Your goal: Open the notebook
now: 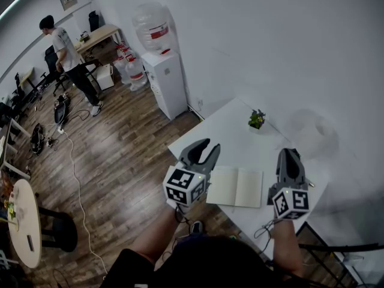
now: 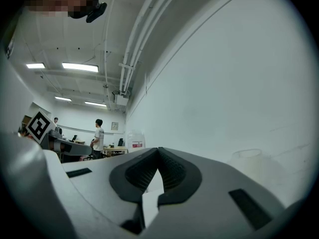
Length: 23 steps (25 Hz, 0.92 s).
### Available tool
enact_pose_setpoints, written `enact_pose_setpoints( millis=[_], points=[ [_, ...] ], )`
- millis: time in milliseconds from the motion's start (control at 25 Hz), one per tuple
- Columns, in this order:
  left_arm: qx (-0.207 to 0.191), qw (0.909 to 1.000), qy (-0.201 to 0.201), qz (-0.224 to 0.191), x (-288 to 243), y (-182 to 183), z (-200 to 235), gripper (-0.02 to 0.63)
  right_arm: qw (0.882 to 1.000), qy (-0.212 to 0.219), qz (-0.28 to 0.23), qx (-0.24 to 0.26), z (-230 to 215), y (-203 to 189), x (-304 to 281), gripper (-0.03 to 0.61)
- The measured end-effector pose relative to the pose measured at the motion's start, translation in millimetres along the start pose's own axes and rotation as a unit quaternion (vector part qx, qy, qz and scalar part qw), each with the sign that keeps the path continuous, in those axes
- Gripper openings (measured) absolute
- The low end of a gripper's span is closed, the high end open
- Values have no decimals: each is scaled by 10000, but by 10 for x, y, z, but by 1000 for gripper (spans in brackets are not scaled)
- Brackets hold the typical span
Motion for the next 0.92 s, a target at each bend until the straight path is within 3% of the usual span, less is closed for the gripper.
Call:
enact_pose_setpoints(
  millis=[920],
  points=[
    [-81, 10000, 4, -21, 107, -24, -137, 132, 10000, 38, -64, 66, 4, 57, 162, 5]
  ],
)
Point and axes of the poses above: the fingertips, and each gripper's own axes: x backward along the fingers, z to its left, y out of its top, the point moved 4 cm from there along x, backward along the fingers, and after that the axes turned 11 degrees about x, right-handed, at the moved point
